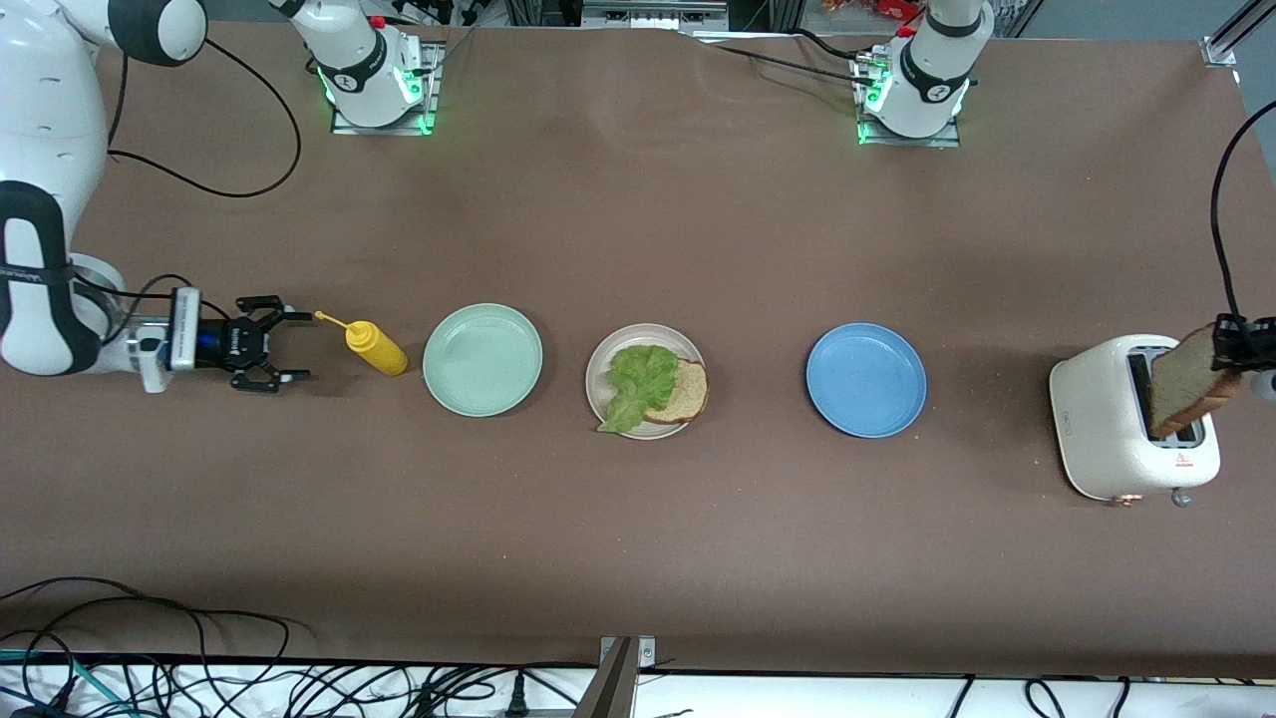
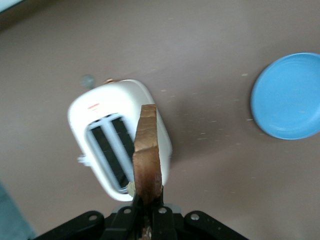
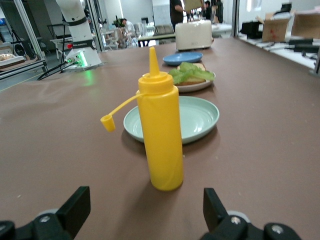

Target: Make sandwich on beige plate with both arms

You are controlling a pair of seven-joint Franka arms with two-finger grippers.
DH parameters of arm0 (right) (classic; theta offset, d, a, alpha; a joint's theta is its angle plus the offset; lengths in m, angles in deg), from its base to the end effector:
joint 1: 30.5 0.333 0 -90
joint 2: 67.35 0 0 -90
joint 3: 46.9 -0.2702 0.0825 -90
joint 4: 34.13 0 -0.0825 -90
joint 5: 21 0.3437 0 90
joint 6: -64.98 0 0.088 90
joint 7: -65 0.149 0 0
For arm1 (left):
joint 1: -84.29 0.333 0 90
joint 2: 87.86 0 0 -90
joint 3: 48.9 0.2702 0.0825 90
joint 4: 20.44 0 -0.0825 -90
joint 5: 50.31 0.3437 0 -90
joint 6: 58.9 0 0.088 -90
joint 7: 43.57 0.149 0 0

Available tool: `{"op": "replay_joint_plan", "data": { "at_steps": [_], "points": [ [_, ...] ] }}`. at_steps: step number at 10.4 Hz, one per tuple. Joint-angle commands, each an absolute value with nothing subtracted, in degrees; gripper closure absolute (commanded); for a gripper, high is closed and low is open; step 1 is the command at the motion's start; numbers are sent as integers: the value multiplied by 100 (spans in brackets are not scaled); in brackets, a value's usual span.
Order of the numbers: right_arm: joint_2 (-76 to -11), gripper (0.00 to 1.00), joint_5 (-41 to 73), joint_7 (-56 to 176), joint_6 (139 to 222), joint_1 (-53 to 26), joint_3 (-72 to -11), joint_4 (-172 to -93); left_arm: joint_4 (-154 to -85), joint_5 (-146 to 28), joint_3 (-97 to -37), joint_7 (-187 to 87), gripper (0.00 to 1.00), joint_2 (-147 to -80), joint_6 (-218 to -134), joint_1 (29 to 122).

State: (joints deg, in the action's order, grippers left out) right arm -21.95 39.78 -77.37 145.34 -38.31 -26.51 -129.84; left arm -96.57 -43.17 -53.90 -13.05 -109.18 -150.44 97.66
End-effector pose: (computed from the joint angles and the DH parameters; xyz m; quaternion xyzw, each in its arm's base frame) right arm 0.5109 -0.1077 0.1373 -0.5959 -0.5850 -0.3222 0.4458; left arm 0.5886 0.1119 0.4360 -0.9785 0.1943 0.0633 0.0266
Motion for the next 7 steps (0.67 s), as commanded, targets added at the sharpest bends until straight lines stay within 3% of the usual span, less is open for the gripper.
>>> {"op": "replay_joint_plan", "data": {
  "at_steps": [1, 7],
  "points": [
    [-2296, 0, 3474, -6636, 14216, -3850, -2545, -12371, -9497, -5027, -5364, -1271, 100, -11062, -14645, 9555],
    [-3051, 0, 2209, -2831, 14127, -3525, -2501, -11150, -9524, -7111, -5364, -2587, 100, -11668, -14152, 8791]
  ]
}}
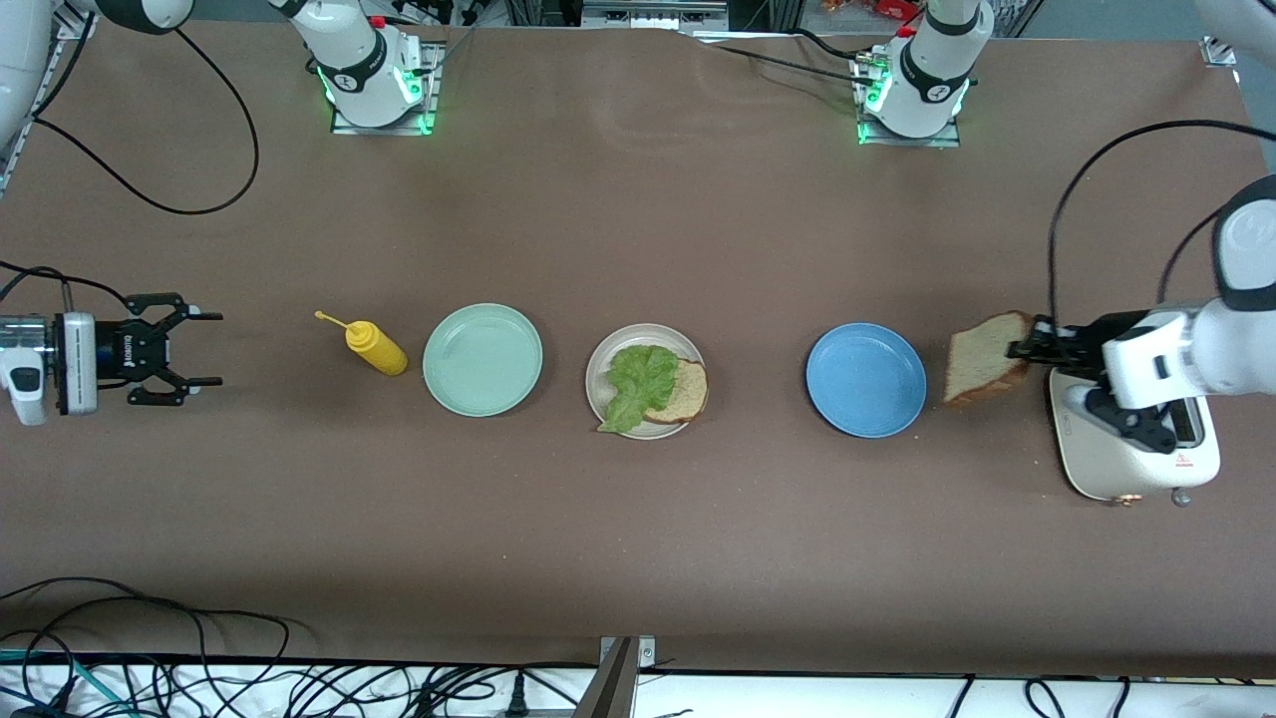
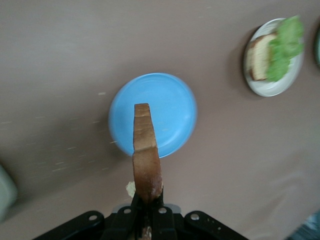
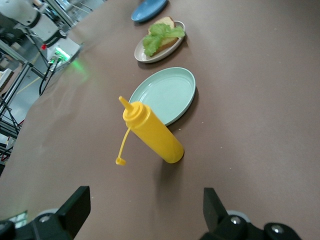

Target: Make sandwich on beige plate with both arms

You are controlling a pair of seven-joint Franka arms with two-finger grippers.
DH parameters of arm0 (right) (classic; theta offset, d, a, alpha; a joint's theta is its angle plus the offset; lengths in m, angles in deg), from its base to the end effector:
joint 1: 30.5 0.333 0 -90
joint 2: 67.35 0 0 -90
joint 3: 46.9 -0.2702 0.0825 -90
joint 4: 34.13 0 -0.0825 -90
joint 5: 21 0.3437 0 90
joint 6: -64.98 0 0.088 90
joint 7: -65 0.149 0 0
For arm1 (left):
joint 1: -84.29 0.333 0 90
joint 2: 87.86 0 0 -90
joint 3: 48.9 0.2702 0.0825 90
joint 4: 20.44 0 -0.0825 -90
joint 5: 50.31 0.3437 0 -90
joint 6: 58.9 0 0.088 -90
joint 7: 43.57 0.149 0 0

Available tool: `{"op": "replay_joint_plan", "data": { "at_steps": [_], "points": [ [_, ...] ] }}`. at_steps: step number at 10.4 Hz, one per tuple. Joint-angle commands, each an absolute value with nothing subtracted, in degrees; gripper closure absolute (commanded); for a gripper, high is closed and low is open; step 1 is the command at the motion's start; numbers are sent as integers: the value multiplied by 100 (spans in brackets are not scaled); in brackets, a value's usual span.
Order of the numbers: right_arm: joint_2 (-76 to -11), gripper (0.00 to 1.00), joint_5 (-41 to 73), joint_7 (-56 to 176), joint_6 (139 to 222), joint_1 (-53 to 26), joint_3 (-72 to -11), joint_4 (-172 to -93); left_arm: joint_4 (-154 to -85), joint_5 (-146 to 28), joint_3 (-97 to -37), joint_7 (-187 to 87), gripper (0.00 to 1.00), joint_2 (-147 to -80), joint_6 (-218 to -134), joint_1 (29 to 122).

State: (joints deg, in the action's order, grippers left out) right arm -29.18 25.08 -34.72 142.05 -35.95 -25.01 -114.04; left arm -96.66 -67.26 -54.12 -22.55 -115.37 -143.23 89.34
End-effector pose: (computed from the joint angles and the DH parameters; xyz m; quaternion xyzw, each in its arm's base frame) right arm 0.5650 -0.1222 0.2738 -0.7606 -0.5003 -0.1070 0.3998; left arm 0.5868 -0.0399 0.3728 0.9573 -0.1671 -0.1320 0.1954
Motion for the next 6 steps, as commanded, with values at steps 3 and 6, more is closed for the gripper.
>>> {"op": "replay_joint_plan", "data": {
  "at_steps": [3, 6],
  "points": [
    [-3797, 0, 1173, -872, 14145, -3201, -2510, -10822, -9506, -8446, -5373, -3693, 100, -12203, -14161, 8413],
    [-4352, 0, -3, 518, 14162, -2718, -2492, -10620, -9480, -9090, -5364, -4119, 100, -12529, -14283, 7825]
  ]
}}
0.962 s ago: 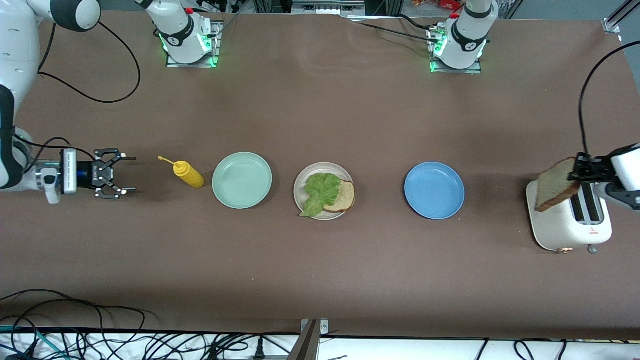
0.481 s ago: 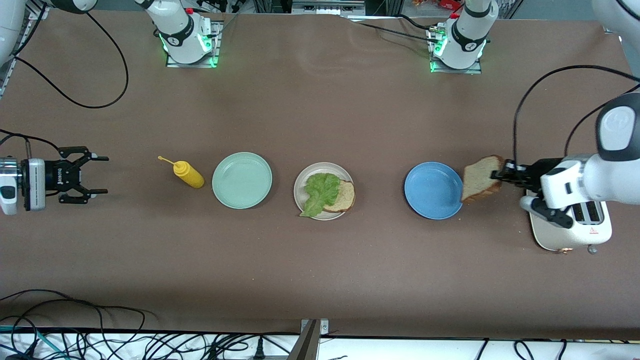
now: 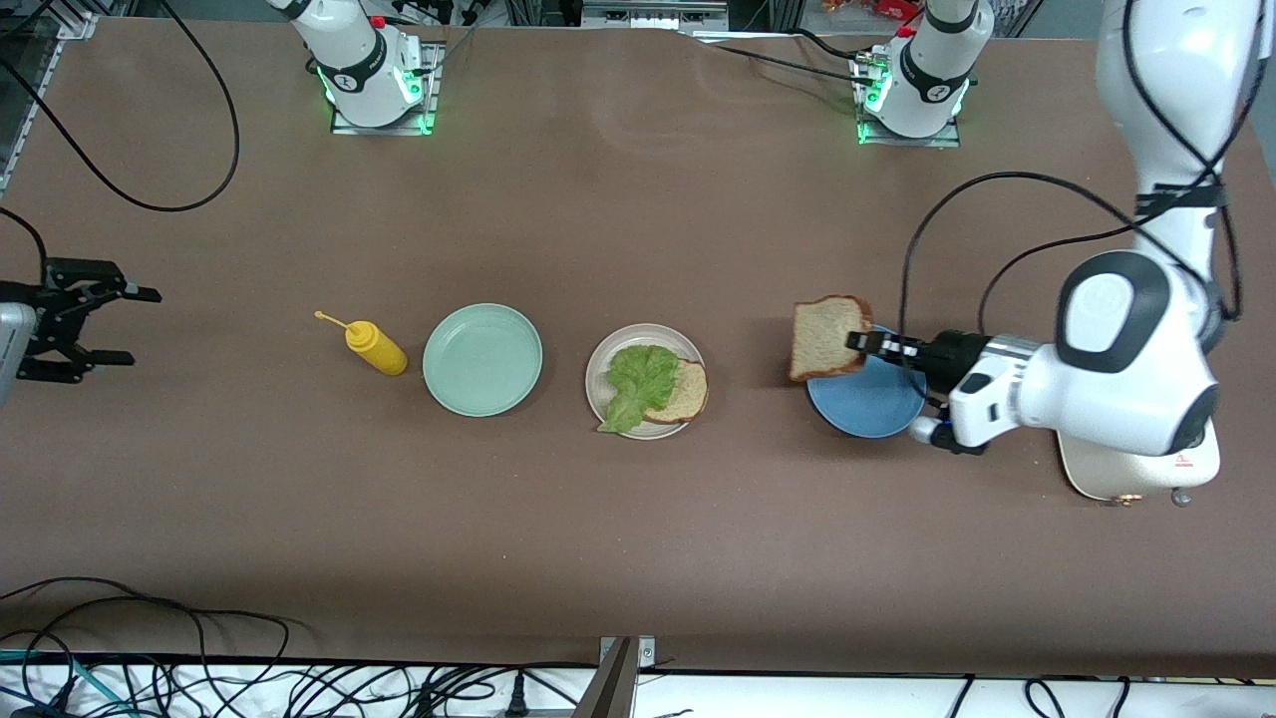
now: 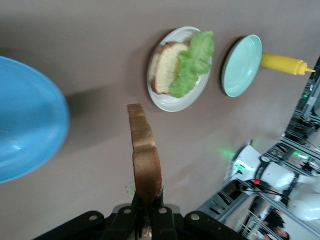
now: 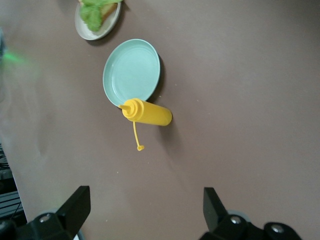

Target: Make sandwich on beige plate with both arms

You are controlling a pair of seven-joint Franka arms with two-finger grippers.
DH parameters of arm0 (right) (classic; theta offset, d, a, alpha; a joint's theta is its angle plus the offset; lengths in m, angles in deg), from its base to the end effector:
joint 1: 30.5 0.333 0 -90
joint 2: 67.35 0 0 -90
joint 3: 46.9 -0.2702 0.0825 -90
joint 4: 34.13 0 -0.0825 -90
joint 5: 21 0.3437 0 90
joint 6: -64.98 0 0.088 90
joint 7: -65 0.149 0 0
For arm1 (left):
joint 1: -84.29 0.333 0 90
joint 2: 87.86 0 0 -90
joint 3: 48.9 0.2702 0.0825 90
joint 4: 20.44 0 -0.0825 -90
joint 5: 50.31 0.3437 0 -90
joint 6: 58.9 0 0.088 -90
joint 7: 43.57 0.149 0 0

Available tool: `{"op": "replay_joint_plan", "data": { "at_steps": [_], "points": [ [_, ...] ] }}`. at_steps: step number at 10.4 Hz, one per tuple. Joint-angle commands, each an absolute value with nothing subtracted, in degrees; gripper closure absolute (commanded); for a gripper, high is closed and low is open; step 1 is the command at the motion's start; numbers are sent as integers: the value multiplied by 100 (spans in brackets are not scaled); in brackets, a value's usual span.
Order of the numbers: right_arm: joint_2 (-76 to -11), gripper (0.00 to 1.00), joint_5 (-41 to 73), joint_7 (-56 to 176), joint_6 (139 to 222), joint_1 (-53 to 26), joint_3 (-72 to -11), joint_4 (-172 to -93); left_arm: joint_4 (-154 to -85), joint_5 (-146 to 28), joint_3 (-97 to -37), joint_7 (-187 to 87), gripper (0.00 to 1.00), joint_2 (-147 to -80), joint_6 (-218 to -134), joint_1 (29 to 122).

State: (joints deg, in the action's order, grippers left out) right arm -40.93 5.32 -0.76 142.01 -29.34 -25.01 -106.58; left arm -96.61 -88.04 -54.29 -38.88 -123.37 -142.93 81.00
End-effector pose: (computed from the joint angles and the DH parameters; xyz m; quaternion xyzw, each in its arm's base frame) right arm 0.5709 -0.0995 0.4159 -0.8942 -0.3870 0.0280 0.2235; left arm 0.5766 -0.1759 0.3190 0.9088 -0.0606 -0.2352 0.3393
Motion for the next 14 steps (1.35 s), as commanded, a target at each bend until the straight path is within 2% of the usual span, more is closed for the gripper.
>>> {"op": "replay_joint_plan", "data": {
  "at_steps": [1, 4, 6, 9, 11, 14],
  "points": [
    [-4536, 0, -443, 802, 14154, -2621, -2501, -10620, -9480, -9231, -5364, -4102, 100, -12556, -14545, 7701],
    [-4669, 0, -1018, 2064, 14145, -2348, -2536, -10629, -9515, -9994, -5364, -4137, 100, -12785, -15668, 7086],
    [-5021, 0, -1676, 3844, 14224, -1970, -2693, -10848, -9515, -10120, -5364, -4565, 100, -12933, -16154, 6761],
    [-6046, 0, -2107, 6117, 15379, -2187, -3640, -12329, -9524, -10251, -5356, -4734, 100, -13118, -16734, 6453],
    [-6487, 0, -2100, 6113, 15979, -2881, -4230, -12964, -9515, -10339, -5364, -4743, 100, -13215, -17077, 6321],
    [-7024, 0, -2100, 6122, 16052, -3120, -4294, -13633, -9497, -10366, -5364, -4865, 100, -13233, -17149, 6294]
  ]
}}
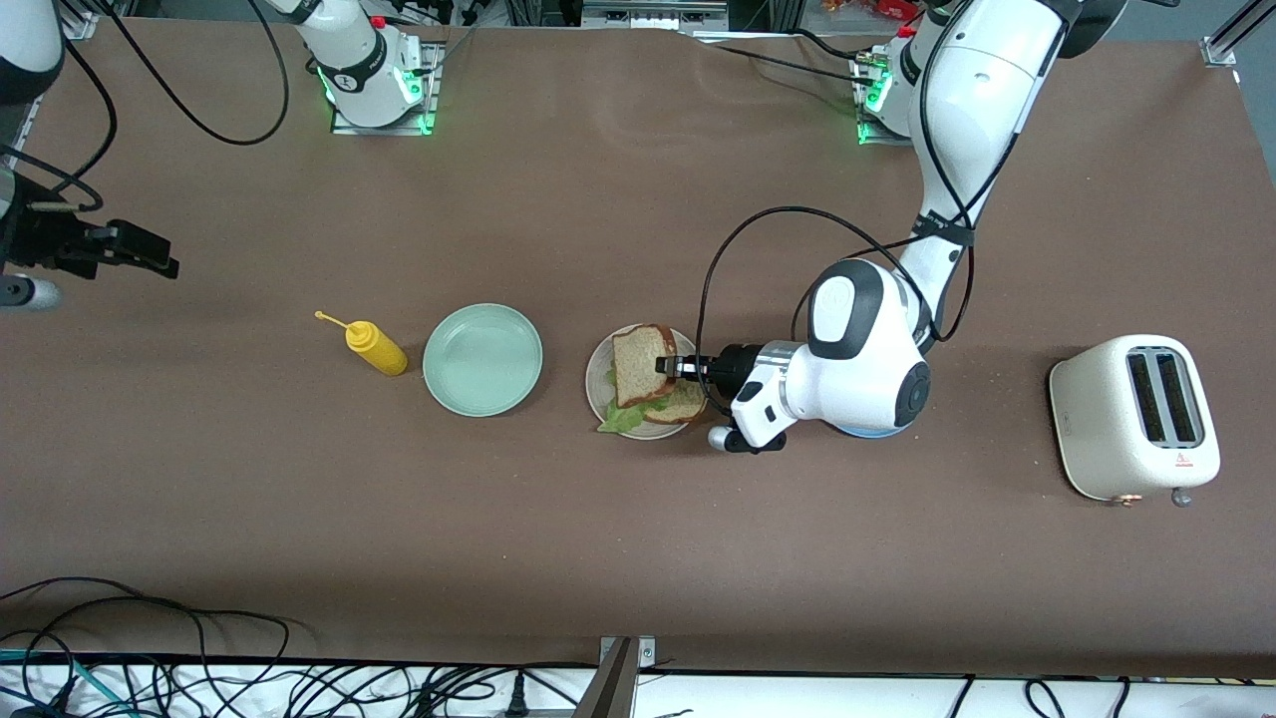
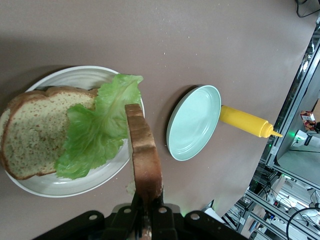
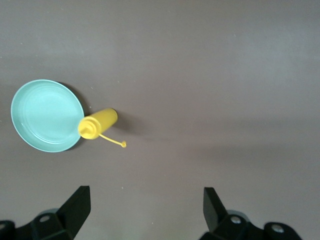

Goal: Make sandwich on beige plate with both arms
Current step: 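Lower the bread slice onto the lettuce with the left gripper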

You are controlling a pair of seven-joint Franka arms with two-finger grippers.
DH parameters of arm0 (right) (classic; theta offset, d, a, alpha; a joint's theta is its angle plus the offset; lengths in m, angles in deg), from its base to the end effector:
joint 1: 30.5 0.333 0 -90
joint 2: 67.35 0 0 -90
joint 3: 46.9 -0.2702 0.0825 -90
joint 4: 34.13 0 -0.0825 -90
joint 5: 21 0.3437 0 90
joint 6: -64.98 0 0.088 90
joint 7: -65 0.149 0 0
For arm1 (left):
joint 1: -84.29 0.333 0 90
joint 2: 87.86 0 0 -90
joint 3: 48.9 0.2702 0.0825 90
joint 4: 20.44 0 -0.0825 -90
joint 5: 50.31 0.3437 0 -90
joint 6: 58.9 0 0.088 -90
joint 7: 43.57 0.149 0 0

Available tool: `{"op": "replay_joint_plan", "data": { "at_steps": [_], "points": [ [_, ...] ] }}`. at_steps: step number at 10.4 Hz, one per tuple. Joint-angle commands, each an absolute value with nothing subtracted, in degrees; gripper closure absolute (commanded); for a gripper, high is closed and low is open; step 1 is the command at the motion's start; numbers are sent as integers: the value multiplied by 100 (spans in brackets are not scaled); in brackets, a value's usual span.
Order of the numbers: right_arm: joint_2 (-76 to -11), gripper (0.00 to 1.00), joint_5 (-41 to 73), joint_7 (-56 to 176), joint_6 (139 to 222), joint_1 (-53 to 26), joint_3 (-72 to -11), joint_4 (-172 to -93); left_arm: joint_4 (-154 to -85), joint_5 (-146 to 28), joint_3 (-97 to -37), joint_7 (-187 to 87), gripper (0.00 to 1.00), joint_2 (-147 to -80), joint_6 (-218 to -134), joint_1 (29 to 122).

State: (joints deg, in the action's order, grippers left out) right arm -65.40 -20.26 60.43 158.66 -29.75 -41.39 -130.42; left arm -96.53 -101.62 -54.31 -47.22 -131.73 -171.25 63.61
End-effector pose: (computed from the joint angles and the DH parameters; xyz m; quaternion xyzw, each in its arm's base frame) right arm 0.5179 -0.0408 0.4772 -0.9992 0.0024 0.0392 0.0080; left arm 0.5758 -0.3590 0.2520 0.9058 0.0242 -0.1650 0.3895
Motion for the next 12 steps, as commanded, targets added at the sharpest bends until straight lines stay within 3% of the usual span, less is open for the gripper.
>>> {"op": "replay_joint_plan", "data": {
  "at_steps": [1, 10, 11, 12],
  "points": [
    [-6991, 0, -2118, 6113, 16052, -3190, -4294, -13556, -9497, -10366, -5364, -4893, 100, -13260, -17271, 6241],
    [-6806, 0, -2057, 6226, 16614, -3165, -4259, -13310, -9568, -10305, -5347, -4814, 100, -13400, -17386, 6240],
    [-6797, 0, -1995, 6236, 16588, -3165, -4259, -13310, -9568, -10296, -5338, -4805, 89, -13427, -17386, 6267],
    [-6832, 0, -1960, 6236, 16449, -3165, -4250, -13318, -9568, -10287, -5329, -4796, 62, -13462, -17386, 6276]
  ]
}}
